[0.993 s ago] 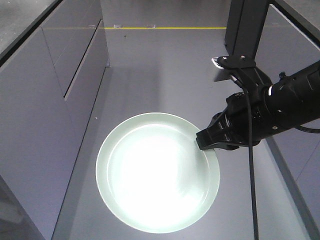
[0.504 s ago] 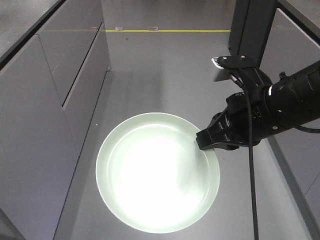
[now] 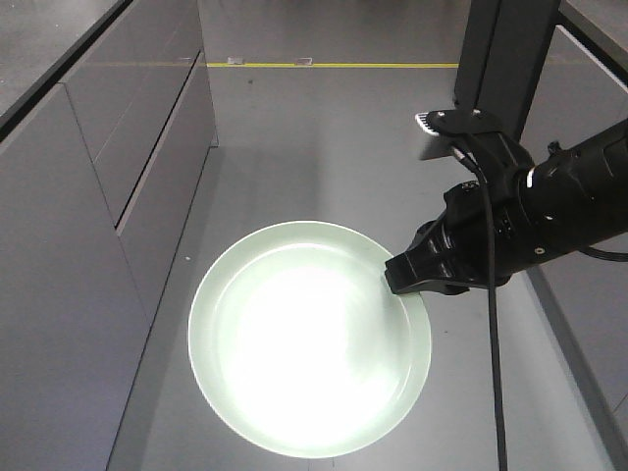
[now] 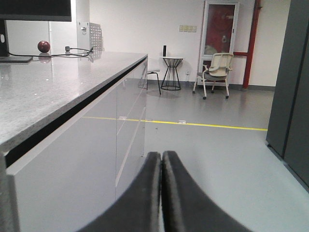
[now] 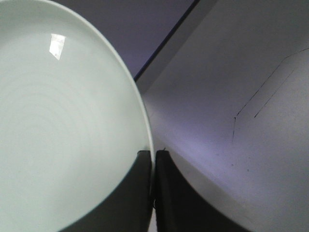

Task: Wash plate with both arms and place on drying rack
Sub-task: 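Drive forward along the aisle carrying the plate in the right gripper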

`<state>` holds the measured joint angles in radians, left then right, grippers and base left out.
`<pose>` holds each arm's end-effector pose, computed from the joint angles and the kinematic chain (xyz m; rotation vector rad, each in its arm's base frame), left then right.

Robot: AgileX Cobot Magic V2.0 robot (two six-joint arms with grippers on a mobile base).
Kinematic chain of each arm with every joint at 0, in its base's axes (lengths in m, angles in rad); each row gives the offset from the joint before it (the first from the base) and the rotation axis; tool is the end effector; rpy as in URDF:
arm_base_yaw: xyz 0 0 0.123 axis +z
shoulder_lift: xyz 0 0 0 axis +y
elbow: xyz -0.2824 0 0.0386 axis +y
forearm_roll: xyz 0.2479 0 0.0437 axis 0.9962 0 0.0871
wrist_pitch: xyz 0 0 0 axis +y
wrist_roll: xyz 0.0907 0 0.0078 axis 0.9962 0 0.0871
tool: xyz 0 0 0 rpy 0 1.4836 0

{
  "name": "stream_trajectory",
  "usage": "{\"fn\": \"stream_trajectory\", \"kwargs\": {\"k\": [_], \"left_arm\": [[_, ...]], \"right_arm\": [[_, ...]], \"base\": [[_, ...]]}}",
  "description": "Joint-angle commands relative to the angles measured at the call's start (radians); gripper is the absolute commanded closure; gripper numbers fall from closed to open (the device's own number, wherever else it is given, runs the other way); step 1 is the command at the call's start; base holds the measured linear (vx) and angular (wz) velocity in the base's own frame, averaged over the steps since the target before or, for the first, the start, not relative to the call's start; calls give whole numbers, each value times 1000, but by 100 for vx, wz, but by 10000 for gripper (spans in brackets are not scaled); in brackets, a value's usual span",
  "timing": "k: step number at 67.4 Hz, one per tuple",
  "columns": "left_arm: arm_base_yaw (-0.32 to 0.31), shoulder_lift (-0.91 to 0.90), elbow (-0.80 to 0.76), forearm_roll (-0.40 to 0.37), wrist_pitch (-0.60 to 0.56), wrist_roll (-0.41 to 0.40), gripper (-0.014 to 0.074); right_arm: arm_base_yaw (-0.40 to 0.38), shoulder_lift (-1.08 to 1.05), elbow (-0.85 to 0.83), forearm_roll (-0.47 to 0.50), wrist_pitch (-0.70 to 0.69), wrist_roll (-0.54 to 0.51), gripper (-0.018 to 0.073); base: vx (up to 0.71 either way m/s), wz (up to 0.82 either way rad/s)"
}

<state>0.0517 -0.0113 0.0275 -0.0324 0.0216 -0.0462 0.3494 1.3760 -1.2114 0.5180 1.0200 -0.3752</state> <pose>0.0566 0.0029 0.2025 -0.0985 1.5182 -0.0220 0.2472 0.1310 0.3391 -0.7128 2.4949 0.6621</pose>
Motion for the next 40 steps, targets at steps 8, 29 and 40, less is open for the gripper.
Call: {"fn": "stream_trajectory", "kwargs": {"k": [8, 29, 40], "left_arm": [[2, -15, -26, -3, -76, -6, 603], [2, -15, -26, -3, -76, -6, 603], [2, -15, -26, -3, -76, -6, 603]], "right_arm": [[-3, -34, -26, 36, -35, -7, 561], [-3, -34, -26, 36, -35, -7, 561], [-3, -34, -26, 36, -35, -7, 561]], "base": [[16, -2], [16, -3], [16, -2]]}}
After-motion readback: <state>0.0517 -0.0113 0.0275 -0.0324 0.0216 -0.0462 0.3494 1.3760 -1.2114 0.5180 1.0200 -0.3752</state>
